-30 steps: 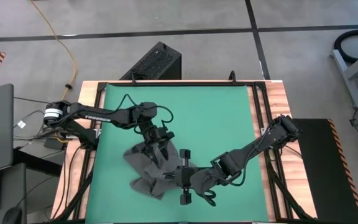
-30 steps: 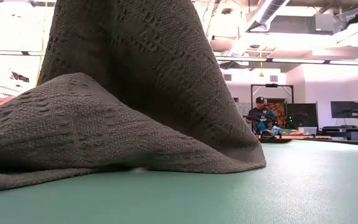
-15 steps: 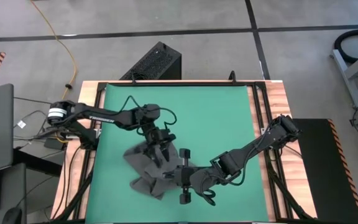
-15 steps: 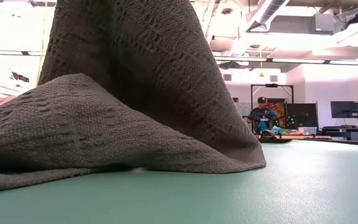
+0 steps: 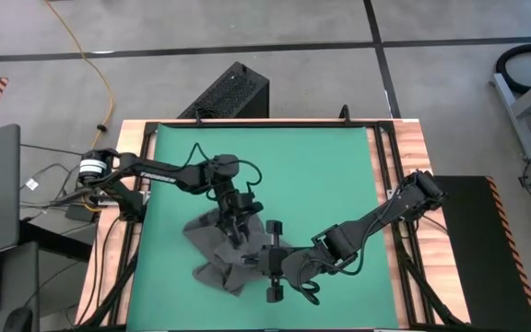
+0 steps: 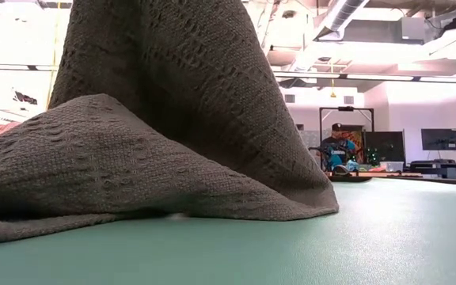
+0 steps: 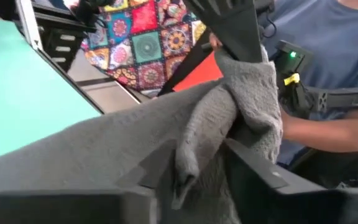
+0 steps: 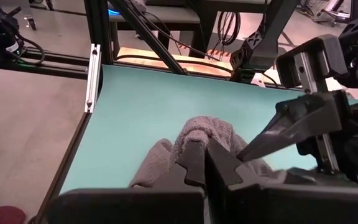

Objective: Roll towel
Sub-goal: Fold the gray towel

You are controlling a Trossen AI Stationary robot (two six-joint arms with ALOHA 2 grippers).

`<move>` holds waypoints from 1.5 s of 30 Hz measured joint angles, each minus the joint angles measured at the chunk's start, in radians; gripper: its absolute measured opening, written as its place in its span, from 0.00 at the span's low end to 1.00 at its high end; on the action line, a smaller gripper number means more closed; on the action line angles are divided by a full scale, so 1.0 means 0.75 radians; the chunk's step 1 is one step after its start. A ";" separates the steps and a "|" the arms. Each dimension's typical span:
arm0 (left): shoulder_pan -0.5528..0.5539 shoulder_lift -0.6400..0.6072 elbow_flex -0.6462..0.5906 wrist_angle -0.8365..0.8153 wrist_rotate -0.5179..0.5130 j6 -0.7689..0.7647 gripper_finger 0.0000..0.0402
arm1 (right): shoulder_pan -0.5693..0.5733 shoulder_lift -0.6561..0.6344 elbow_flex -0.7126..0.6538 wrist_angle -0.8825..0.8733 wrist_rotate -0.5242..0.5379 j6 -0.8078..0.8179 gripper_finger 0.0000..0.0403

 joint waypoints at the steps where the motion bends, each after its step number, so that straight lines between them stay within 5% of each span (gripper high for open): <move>1: 0.000 0.000 0.000 0.006 0.002 0.000 0.19 | 0.000 0.000 0.000 -0.001 0.000 0.000 0.03; 6: -0.001 0.000 0.000 0.048 -0.014 0.006 0.02 | 0.000 0.000 0.000 -0.001 0.002 0.001 0.03; 12: 0.002 0.000 0.004 0.094 -0.093 -0.128 0.00 | 0.000 0.000 0.000 -0.005 0.023 0.031 0.06; 15: 0.026 -0.034 0.031 0.095 -0.064 -0.264 0.00 | 0.000 0.000 0.000 -0.011 0.154 0.079 0.12; 25: 0.125 -0.380 0.052 -0.019 -0.041 -0.448 0.00 | 0.023 -0.037 0.000 -0.111 0.492 0.063 0.33; 32: 0.134 -0.667 0.053 -0.270 -0.068 -0.475 0.00 | -0.013 -0.037 0.000 -0.122 0.509 0.060 0.43; 37: 0.130 -0.866 0.053 -0.542 -0.075 -0.472 0.00 | -0.090 -0.037 0.000 -0.127 0.442 0.061 0.48; 45: 0.114 -1.162 0.053 -1.293 -0.205 -0.321 0.00 | -0.269 -0.028 0.000 -0.123 -0.091 0.149 0.49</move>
